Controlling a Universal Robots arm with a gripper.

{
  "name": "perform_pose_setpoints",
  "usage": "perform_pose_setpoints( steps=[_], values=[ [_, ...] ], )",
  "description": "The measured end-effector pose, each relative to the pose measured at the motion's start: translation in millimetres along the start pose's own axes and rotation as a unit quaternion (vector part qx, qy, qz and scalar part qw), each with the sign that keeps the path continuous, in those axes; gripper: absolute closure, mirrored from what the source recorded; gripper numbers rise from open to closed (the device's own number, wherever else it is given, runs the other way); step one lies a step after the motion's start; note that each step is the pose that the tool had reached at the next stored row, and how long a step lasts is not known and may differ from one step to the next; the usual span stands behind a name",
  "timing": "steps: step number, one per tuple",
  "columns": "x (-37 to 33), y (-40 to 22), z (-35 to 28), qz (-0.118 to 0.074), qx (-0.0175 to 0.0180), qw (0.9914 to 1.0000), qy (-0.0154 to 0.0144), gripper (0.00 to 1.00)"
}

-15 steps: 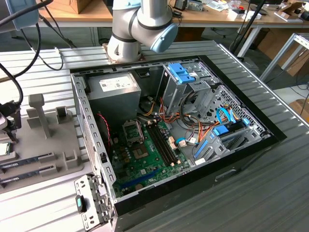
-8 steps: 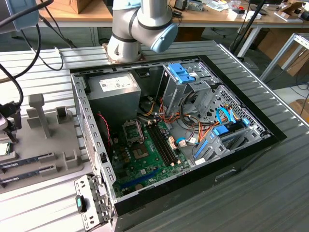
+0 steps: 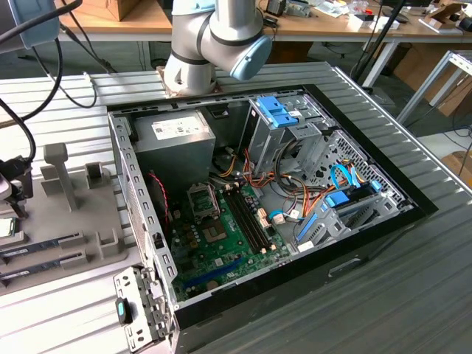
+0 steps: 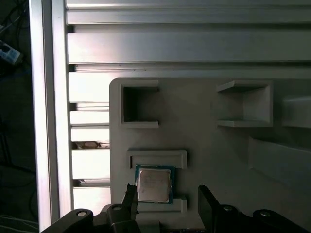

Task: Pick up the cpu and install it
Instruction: 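Pick up the cpu and move it towards the insertion slot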

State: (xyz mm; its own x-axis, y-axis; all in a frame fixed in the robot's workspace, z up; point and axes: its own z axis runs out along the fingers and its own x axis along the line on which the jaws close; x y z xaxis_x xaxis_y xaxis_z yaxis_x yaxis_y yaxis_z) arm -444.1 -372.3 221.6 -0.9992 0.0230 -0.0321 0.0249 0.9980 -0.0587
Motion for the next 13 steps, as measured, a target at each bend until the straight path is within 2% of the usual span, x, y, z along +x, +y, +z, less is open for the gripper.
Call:
perform_pose_setpoints(
  steps=[13],
  values=[
    [0.0, -1.4, 1.8, 0.000, 0.0000, 1.00000, 0.0000, 0.38]
  ],
)
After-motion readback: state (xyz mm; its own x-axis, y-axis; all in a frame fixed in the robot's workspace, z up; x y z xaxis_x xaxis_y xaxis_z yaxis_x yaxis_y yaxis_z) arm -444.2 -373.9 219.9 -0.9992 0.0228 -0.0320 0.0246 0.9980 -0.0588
